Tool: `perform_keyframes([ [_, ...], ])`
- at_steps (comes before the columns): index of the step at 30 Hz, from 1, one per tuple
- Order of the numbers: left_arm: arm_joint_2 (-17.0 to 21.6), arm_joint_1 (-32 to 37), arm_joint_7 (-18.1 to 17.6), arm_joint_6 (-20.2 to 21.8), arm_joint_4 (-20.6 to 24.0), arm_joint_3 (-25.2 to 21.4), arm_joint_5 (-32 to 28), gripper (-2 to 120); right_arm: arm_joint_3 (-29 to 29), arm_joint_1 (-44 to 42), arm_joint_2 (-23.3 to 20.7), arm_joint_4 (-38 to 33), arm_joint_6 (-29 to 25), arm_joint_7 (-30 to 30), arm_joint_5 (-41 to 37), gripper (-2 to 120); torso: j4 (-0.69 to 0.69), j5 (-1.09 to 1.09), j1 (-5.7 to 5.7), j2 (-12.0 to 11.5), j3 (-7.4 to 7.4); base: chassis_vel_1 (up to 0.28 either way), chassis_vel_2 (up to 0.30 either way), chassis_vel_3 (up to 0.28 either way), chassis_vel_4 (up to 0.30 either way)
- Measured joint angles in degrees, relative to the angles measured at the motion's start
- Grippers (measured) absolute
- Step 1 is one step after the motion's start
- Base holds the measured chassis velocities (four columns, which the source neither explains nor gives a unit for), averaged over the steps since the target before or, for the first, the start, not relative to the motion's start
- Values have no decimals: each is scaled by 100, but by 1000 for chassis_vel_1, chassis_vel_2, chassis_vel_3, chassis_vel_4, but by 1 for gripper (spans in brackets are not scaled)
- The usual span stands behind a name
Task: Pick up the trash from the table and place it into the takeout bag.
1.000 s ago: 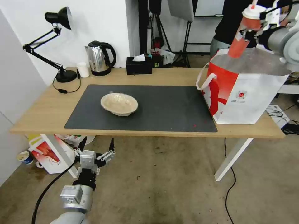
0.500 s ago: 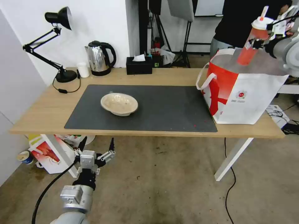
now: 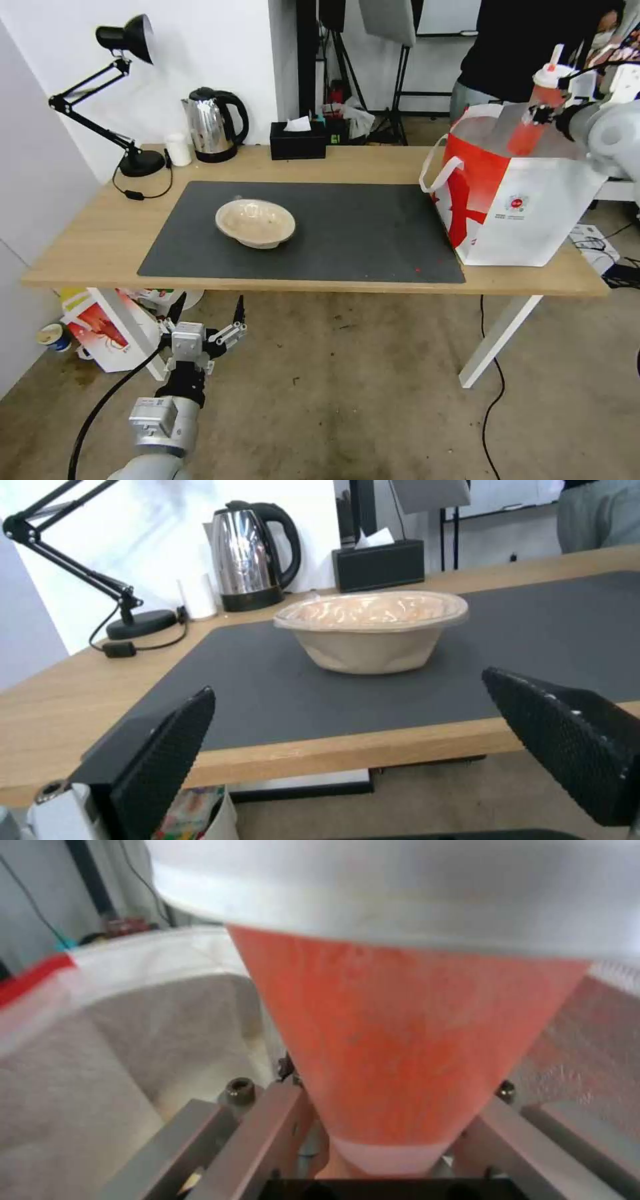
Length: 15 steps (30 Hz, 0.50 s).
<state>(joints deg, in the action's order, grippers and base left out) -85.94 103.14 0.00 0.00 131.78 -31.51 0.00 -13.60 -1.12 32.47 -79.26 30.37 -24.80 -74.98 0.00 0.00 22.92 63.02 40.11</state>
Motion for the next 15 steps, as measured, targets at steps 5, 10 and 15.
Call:
perform_keyframes([
  [5, 0, 0, 0, 0, 0, 0, 0, 100, -11, -72, 86, 53, 37, -188, 54, 11, 0, 0, 0, 0, 0, 0, 0, 0, 0],
  [10, 0, 0, 0, 0, 0, 0, 0, 100, -16, -125, 128, 88, 75, -262, 55, 32, 0, 0, 0, 0, 0, 0, 0, 0, 0],
  [15, 0, 0, 0, 0, 0, 0, 0, 100, -17, -187, 144, 36, 123, -390, 50, 51, -1, 0, 0, 0, 0, 0, 0, 0, 0],
])
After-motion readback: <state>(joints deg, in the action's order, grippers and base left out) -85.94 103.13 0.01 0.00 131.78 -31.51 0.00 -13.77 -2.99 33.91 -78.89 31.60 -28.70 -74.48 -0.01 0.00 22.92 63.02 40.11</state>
